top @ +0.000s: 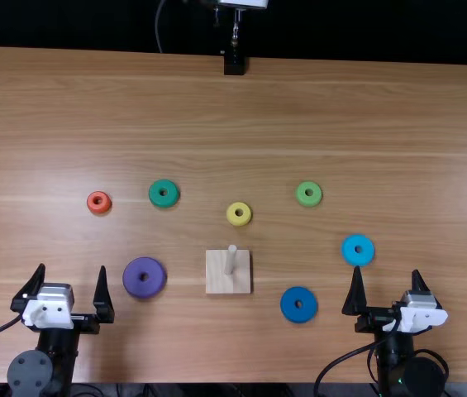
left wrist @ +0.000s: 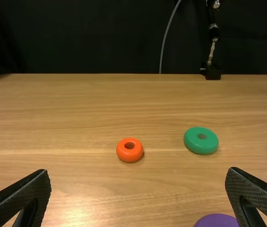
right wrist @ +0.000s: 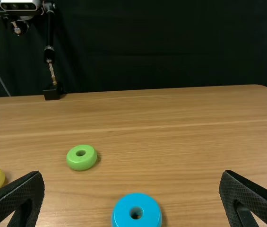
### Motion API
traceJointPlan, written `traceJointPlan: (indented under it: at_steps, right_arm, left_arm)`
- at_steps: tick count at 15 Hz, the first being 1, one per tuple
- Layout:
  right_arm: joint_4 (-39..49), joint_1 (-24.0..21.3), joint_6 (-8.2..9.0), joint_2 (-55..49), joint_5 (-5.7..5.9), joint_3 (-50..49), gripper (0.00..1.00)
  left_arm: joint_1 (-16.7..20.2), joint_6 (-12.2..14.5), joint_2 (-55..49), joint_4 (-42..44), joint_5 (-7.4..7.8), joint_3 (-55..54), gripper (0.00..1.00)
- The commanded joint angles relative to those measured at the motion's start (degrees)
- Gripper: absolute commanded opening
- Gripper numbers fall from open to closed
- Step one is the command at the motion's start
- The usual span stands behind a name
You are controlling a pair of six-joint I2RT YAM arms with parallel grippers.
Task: Build the Hanoi tower: stack the rings onto the peg from bottom to top in this color order: purple, dark blue, light blue, dark green, light green, yellow, orange.
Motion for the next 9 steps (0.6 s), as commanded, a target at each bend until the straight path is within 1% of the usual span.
traceJointPlan:
  at_steps: [1, 5, 7, 8, 9]
  right_arm:
    - [0.2, -0.6, 0.12, -0.6, -0.35, -0.5, 1.00]
    - [0.2, -0.6, 0.12, -0.6, -0.35, -0.5, 1.00]
    - [0.2, -0.6, 0.12, -0.6, -0.35, -0.5, 1.00]
    - [0.2, -0.6, 0.12, -0.6, -0.35, -0.5, 1.00]
    - [0.2, -0.6, 0.12, -0.6, -0.35, -0.5, 1.00]
  left_arm:
    - [0.3, 0.8, 2.3, -2.9, 0.66, 0.7, 1.00]
    - [-0.5, 0.9, 19.9, -6.5, 0.56, 18.4, 1.00]
    - [-2.2, 0.9, 27.7, -6.6, 0.24, 22.8, 1.00]
    - [-2.3, 0.7, 30.5, -6.8, 0.03, 25.4, 1.00]
    - [-2.3, 0.7, 33.3, -8.3, 0.14, 27.8, 1.00]
